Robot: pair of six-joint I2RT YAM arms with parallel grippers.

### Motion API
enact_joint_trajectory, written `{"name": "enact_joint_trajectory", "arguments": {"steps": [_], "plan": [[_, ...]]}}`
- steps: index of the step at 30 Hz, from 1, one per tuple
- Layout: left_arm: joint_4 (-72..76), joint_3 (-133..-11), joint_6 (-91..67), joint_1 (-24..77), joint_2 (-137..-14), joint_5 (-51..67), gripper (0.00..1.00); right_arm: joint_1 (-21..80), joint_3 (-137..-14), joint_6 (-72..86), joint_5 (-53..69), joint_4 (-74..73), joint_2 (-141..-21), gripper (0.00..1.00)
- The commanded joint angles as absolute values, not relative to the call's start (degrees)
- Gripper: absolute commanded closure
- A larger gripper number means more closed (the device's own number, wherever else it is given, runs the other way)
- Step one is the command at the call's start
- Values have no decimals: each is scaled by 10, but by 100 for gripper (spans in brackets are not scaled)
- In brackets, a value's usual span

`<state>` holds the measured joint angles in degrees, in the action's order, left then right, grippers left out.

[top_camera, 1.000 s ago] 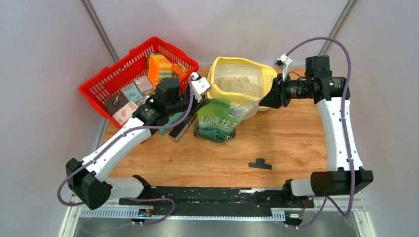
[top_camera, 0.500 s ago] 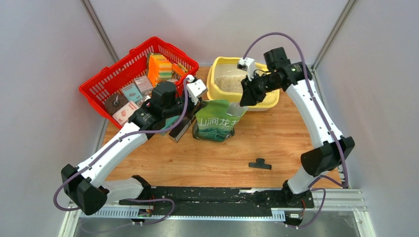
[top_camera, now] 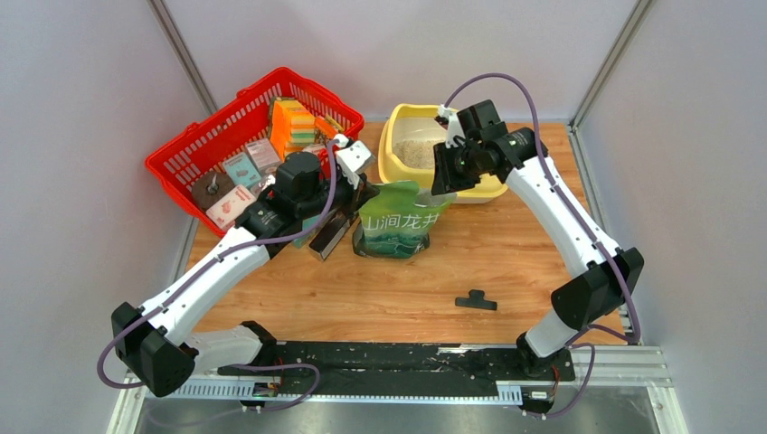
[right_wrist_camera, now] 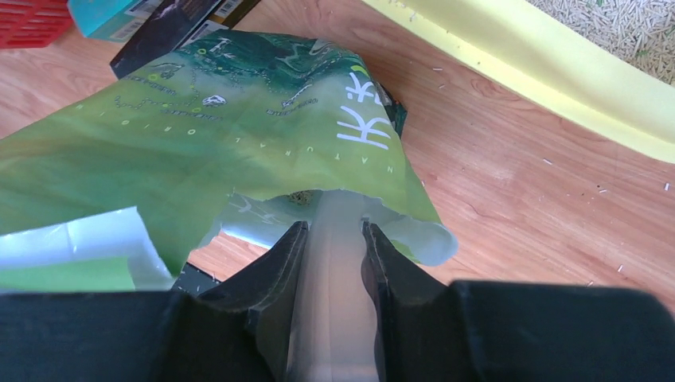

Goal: Fill the litter box with clean litter

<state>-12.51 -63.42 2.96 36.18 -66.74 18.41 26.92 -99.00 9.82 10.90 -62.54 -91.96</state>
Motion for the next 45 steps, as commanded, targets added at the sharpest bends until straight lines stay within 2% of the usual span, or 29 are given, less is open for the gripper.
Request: {"name": "enact_joint_trajectory", "arguments": {"steps": [1,8,13,15,19,22,32,45], "plan": [[-9,-650,4,362,-626,223,100,283,-951,106,3,-571,-928,100],[18,-647,8,362,-636,232,100,290,-864,93,61,-537,-949,100],[33,-648,10,361,-649,240,100,287,-845,75,104,-512,-973,100],[39,-651,8,361,-654,242,100,275,-847,69,147,-498,-982,100],[44,-655,11,362,-663,243,100,226,-861,94,326,-477,-1004,100],[38,-659,21,362,-664,243,100,186,-860,145,412,-446,-1012,100],[4,-677,58,362,-671,243,100,109,-855,249,554,-364,-976,100],[-73,-700,200,361,-667,253,100,32,-790,337,749,-258,-971,100]]}}
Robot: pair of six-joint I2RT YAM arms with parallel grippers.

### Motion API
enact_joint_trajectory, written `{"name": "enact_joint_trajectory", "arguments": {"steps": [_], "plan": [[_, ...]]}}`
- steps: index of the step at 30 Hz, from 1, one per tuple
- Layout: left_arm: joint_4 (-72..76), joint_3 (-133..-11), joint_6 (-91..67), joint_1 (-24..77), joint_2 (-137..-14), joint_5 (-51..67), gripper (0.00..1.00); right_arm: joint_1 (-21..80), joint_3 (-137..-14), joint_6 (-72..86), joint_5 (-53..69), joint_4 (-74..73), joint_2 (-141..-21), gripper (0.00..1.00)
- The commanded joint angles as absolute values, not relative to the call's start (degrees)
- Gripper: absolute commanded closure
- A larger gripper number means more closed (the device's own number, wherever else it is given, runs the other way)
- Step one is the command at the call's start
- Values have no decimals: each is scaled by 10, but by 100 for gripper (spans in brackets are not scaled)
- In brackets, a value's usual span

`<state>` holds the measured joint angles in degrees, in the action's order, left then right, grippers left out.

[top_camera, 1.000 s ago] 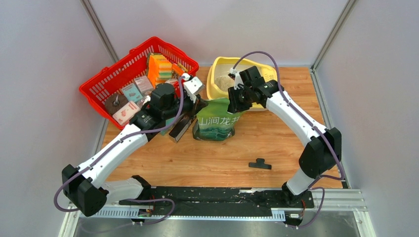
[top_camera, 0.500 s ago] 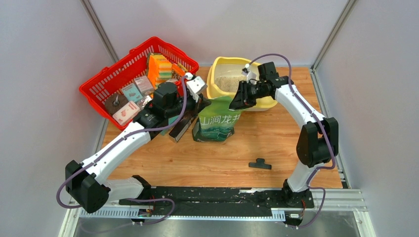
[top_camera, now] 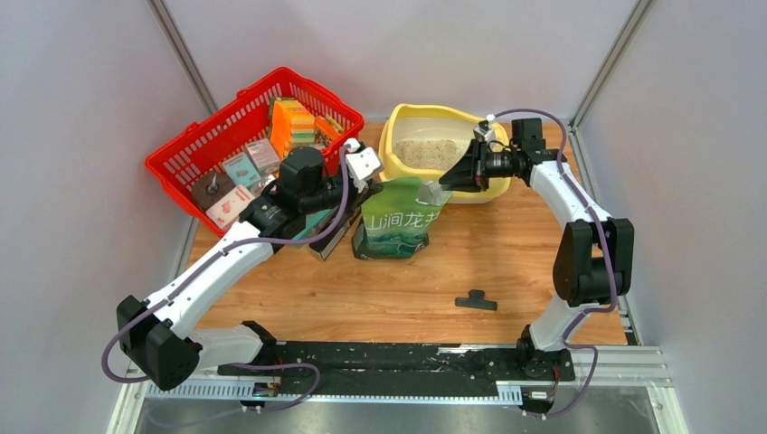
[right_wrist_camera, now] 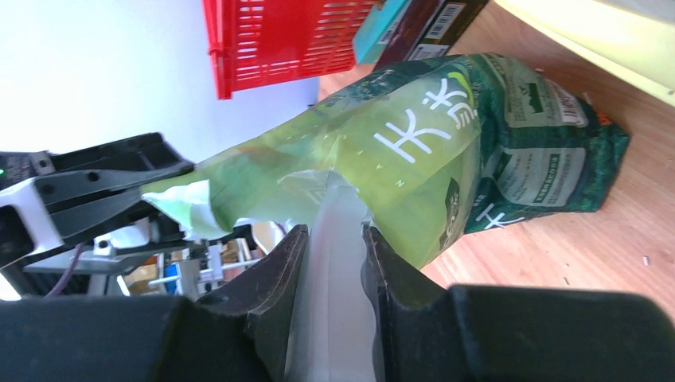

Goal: Fill the litter box with clean litter

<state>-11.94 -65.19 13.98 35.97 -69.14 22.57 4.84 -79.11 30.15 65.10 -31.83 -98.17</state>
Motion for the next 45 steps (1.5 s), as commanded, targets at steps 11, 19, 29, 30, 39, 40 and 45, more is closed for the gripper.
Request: {"name": "enact_joint_trajectory", "arguments": {"steps": [11,19,29,30,39,40,45], "plan": [[-132,-718,271,362,-665,238,100,-24,-786,271,835,-312,-1006,100],[-151,-719,323,361,-663,223,100,-68,-799,223,863,-387,-1022,100],[-145,-722,324,362,-676,223,100,-82,-795,198,885,-434,-1003,100],[-145,-722,324,362,-677,224,100,-83,-798,193,884,-440,-1001,100],[-145,-724,314,361,-679,210,100,-91,-810,196,848,-454,-976,100],[-144,-723,315,362,-679,209,100,-91,-810,197,848,-455,-972,100],[-143,-719,316,361,-678,207,100,-92,-810,202,851,-456,-965,100]]}}
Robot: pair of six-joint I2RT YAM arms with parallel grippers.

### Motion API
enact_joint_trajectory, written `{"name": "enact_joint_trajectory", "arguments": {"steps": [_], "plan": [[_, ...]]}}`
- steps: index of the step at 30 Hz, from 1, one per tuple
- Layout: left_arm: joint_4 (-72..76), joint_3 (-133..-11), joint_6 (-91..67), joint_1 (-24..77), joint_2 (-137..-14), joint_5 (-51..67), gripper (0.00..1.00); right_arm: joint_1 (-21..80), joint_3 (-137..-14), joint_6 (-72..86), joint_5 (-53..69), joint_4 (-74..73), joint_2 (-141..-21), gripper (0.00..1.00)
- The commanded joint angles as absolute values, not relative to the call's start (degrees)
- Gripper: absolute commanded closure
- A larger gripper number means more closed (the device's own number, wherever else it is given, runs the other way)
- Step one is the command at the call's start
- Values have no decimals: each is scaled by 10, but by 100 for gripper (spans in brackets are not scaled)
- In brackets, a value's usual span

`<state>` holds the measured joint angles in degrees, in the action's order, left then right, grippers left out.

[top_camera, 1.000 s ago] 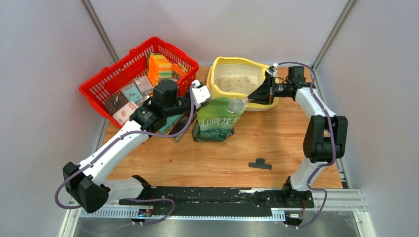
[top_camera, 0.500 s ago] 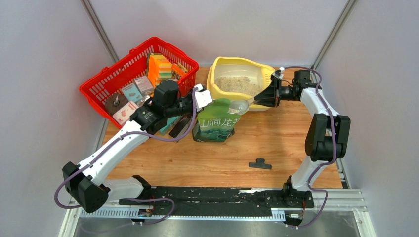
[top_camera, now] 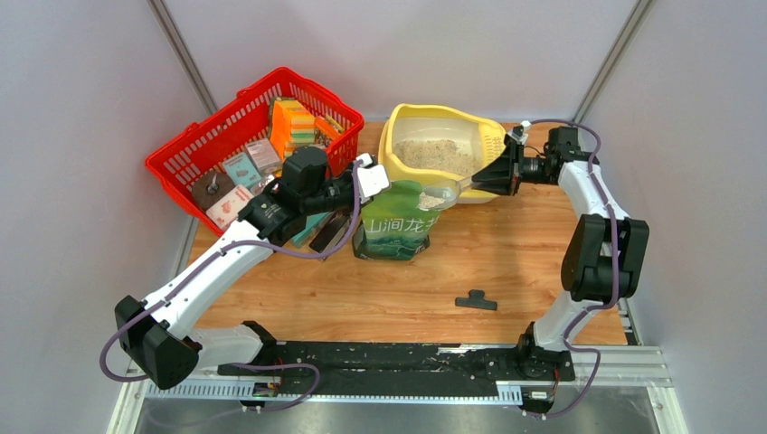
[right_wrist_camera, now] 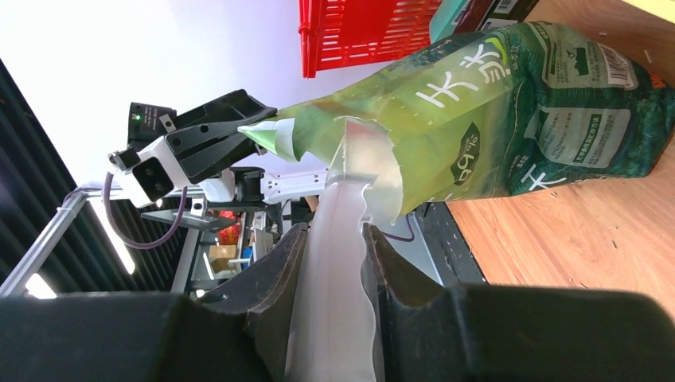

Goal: Fill the litter box with clean litter

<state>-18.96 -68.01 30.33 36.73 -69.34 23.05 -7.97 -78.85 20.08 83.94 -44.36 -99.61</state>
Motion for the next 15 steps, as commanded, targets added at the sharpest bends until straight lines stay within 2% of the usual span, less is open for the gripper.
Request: {"name": "enact_joint_trajectory", "arguments": {"steps": [1,15], "plan": [[-143,-717,315,361,-679,205,100,-93,-809,201,852,-456,-964,100],[-145,-726,301,351,-683,195,100,-107,-818,203,878,-455,-978,100]]}}
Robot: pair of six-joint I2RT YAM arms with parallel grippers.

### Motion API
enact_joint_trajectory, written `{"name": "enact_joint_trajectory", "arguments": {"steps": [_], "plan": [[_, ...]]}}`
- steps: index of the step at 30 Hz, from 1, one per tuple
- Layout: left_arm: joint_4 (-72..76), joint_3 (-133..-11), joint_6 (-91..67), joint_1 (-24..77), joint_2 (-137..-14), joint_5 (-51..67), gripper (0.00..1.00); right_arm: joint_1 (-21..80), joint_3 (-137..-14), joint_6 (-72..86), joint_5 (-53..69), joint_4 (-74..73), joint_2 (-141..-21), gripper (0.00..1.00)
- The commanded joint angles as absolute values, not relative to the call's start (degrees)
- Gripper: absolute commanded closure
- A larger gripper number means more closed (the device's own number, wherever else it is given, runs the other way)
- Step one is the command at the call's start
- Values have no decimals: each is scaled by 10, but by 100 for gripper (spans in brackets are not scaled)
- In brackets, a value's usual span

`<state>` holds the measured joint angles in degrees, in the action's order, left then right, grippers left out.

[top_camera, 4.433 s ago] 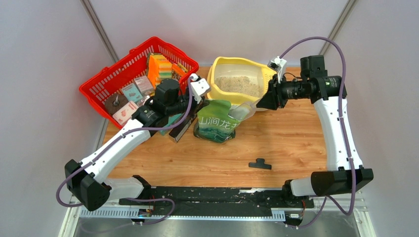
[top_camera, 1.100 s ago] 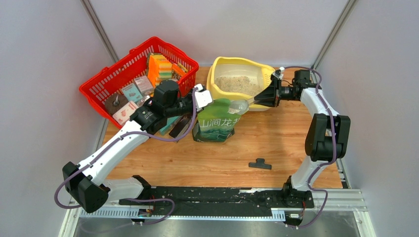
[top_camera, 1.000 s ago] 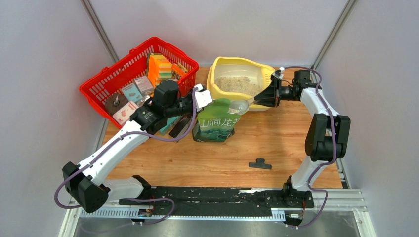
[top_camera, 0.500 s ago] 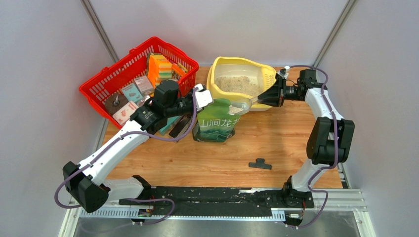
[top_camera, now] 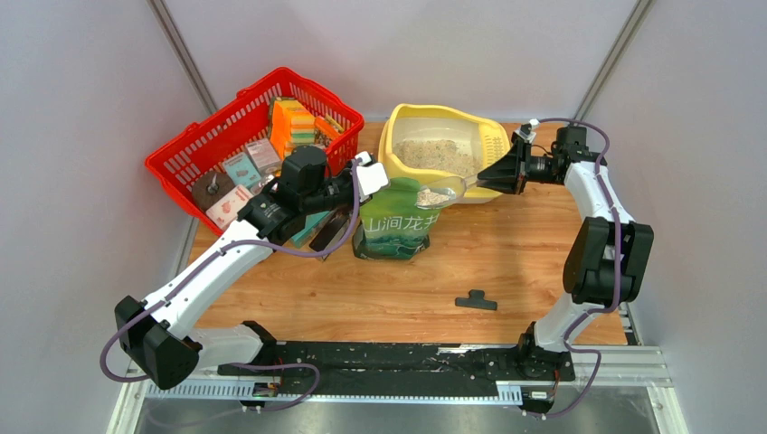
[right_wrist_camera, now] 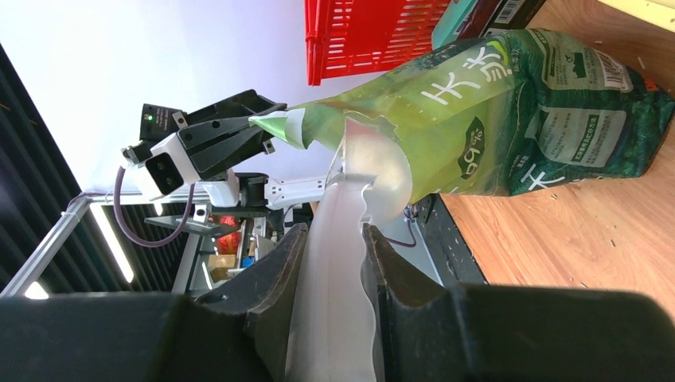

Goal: Fill the litter box with clean litter

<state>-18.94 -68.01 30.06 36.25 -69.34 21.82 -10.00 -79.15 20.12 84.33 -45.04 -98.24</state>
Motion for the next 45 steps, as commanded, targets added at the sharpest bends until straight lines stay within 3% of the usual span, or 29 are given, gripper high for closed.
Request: {"name": "enact_joint_trajectory", "arguments": {"steps": [1,19,33,39,45], "plan": [[-145,-727,301,349,-683,195,100,-108,-821,203,881,-454,-980,100],[-144,-748,284,346,-712,195,100,-129,-889,224,903,-430,-1037,100],[-166,-764,253,340,-754,168,100,-147,-1076,271,930,-397,-1179,100],[-188,-783,264,341,-768,170,100,-155,-1140,385,885,-272,-1280,100],[-208,-794,265,340,-769,174,100,-180,-1155,654,804,126,-1342,100]]}}
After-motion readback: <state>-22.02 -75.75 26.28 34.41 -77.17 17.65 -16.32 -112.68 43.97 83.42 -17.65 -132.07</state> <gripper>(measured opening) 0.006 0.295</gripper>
